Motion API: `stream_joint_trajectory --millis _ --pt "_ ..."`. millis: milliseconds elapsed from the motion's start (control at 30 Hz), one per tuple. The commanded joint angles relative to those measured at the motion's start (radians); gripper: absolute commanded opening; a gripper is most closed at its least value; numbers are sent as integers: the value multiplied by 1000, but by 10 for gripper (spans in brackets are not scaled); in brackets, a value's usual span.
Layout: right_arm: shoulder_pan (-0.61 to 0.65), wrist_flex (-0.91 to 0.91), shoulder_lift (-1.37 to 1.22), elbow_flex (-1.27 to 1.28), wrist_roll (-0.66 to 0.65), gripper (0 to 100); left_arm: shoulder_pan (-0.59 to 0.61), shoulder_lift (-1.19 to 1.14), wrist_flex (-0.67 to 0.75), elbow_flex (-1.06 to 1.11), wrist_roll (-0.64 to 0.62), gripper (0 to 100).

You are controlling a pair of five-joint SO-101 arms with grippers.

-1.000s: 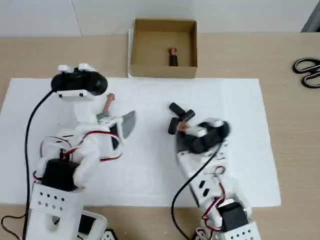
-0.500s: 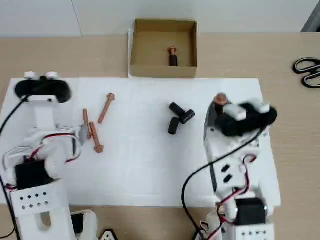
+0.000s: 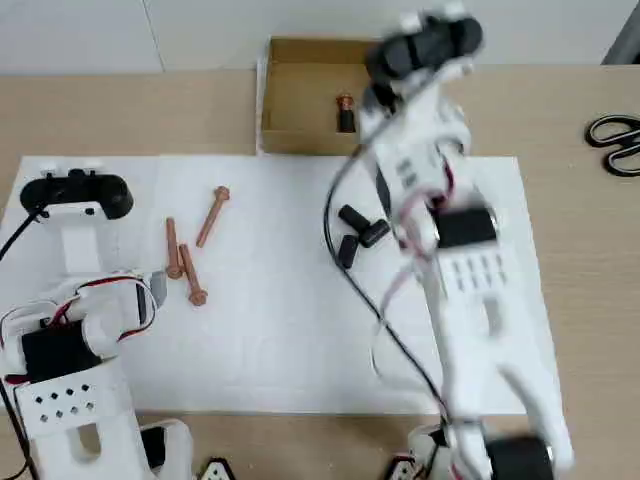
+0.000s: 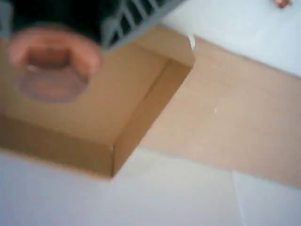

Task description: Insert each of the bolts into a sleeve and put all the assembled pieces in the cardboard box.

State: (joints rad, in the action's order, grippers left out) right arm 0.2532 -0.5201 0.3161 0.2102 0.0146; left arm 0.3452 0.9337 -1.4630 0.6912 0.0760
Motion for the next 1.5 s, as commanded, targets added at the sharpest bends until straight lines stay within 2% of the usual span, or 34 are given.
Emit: stream_joint_trajectory --millis 0,300,800,967,1233,1467 --pt "-4 128 -252 -265 -6 4 5 17 -15 -2 3 216" --pt "8 424 -877 -760 -8 4 5 17 -34 -1 3 215" --pt "64 426 -1610 -1510 -14 4 2 17 -6 35 0 215" --pt "65 306 -1733 -1660 -14 8 2 17 -6 36 0 215" --pt "65 268 -1847 -1771 -15 10 0 17 -6 36 0 215" --pt "73 228 -1853 -1780 -15 128 0 17 -6 36 0 215"
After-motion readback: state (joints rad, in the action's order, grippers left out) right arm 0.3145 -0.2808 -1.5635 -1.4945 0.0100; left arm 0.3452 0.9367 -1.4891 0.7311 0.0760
